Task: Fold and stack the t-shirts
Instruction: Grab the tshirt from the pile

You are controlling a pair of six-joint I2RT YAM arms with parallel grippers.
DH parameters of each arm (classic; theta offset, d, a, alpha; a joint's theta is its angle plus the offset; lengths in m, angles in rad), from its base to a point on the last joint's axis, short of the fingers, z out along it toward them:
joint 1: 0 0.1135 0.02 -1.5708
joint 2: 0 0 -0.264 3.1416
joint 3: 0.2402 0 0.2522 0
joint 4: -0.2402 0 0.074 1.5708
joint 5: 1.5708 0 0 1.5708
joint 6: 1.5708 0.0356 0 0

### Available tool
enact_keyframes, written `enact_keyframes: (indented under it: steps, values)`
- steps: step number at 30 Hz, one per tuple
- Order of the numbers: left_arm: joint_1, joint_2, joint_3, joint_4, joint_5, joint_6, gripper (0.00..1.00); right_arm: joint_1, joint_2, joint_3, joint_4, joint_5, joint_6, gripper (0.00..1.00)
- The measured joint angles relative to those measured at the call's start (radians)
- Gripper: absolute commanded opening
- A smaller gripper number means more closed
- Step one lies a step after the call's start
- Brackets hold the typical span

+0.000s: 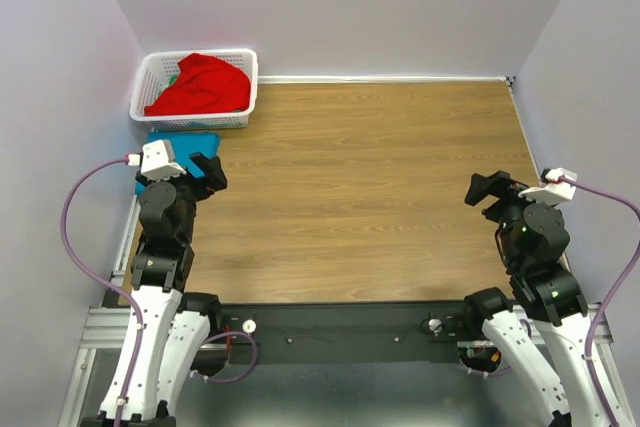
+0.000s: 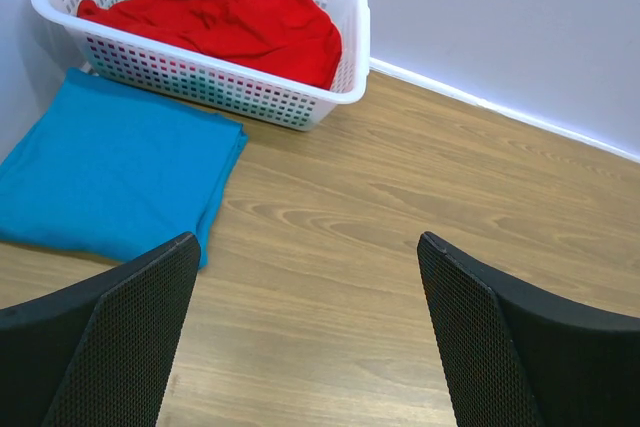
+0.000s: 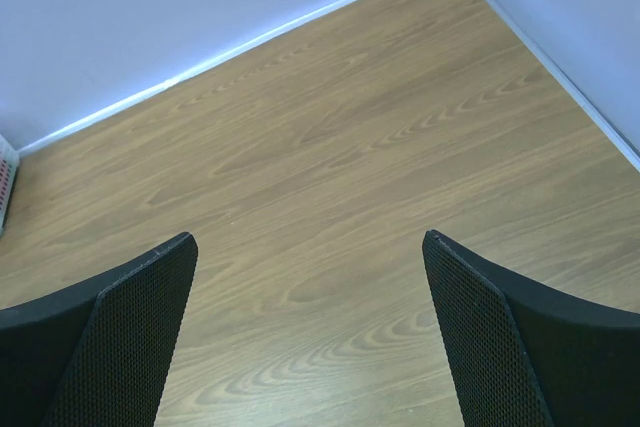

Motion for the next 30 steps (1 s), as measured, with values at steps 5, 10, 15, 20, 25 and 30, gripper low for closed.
enact_keyframes:
  steps: [5, 10, 15, 20, 25, 30]
  values:
    - [0.000, 0.012, -0.004, 0.004, -0.001, -0.002, 0.97, 0.000, -0.001, 0.000, 0.000, 0.000, 0.005, 1.00]
    - [0.000, 0.063, -0.010, 0.058, -0.002, -0.013, 0.97, 0.000, 0.000, -0.004, 0.000, -0.015, 0.012, 1.00]
    - [0.000, 0.359, 0.145, 0.078, -0.017, -0.019, 0.97, 0.000, 0.022, -0.004, 0.001, -0.040, 0.017, 1.00]
    - [0.000, 0.719, 0.446, 0.055, -0.058, -0.020, 0.95, 0.000, 0.067, -0.005, 0.001, -0.075, 0.016, 1.00]
    - [0.018, 1.070, 0.815, 0.026, -0.105, -0.020, 0.89, 0.000, 0.077, -0.007, 0.001, -0.079, 0.016, 1.00]
    - [0.060, 1.376, 1.130, -0.040, -0.123, -0.023, 0.86, 0.000, 0.083, -0.010, 0.002, -0.079, 0.016, 1.00]
